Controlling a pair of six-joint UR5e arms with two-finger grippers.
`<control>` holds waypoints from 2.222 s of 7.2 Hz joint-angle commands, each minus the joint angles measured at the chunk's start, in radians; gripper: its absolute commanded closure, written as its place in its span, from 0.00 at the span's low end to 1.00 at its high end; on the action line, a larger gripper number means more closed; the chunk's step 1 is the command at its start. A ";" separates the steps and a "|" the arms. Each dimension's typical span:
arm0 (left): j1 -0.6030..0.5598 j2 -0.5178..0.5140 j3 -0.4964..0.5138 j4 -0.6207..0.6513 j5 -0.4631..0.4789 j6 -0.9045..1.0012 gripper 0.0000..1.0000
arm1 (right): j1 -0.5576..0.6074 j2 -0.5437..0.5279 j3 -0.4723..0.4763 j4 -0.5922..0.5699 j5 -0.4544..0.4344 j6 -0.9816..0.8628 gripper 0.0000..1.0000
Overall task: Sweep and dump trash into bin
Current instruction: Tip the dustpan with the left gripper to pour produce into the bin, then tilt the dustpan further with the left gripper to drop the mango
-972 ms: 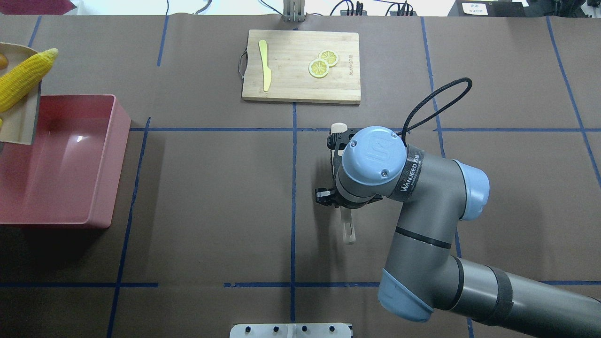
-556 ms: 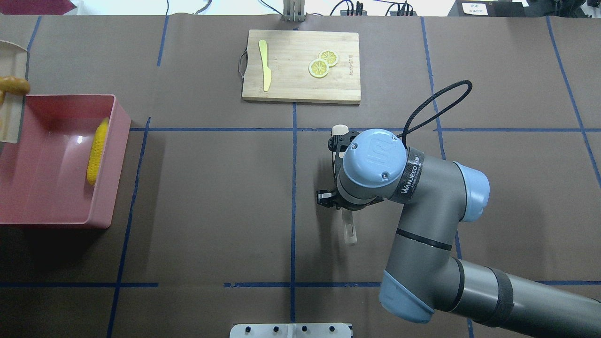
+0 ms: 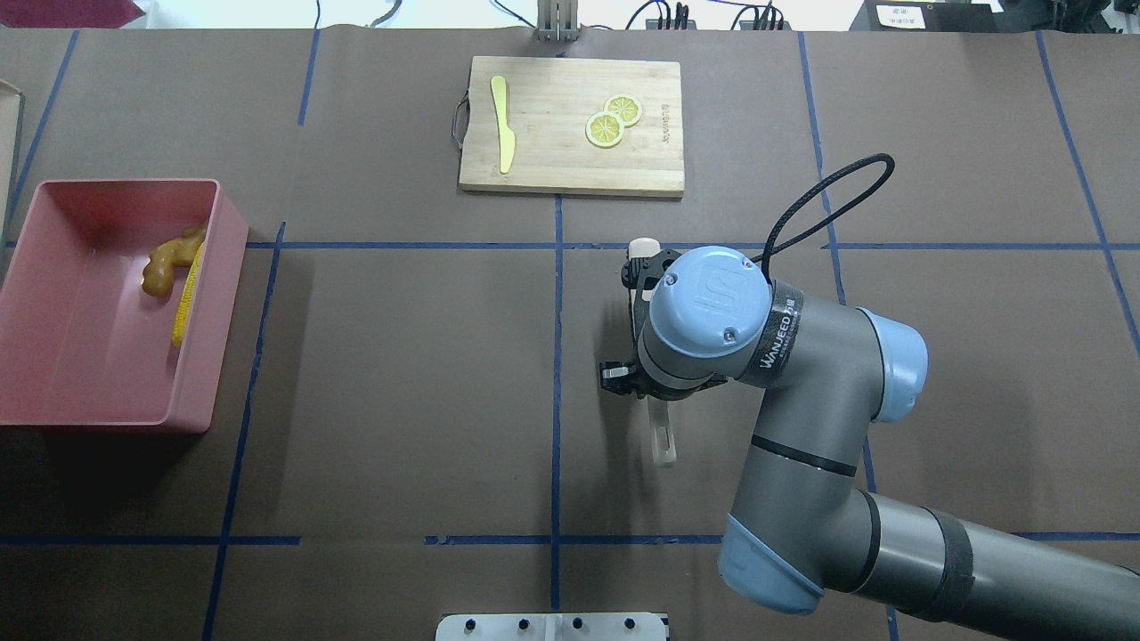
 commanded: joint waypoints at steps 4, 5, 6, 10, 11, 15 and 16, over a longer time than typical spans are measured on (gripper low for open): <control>0.008 0.002 -0.024 0.019 0.074 0.014 1.00 | 0.000 0.001 0.001 0.002 0.000 0.000 1.00; 0.013 -0.018 -0.031 0.097 0.061 -0.021 1.00 | 0.000 0.001 0.001 0.002 0.002 0.000 1.00; 0.013 -0.032 -0.032 0.119 0.039 -0.045 1.00 | 0.000 0.004 0.001 0.002 0.002 0.002 1.00; 0.068 -0.053 -0.070 0.130 0.106 -0.053 1.00 | -0.002 0.001 -0.001 0.003 0.002 0.000 1.00; 0.068 -0.053 -0.059 0.128 0.100 -0.053 1.00 | -0.002 0.001 -0.001 0.003 0.002 0.000 1.00; 0.061 -0.049 -0.051 0.133 -0.040 -0.157 1.00 | -0.002 0.003 0.001 0.005 0.002 0.000 1.00; 0.058 -0.049 -0.062 0.125 -0.041 -0.240 1.00 | -0.002 0.003 0.002 0.005 0.002 0.002 1.00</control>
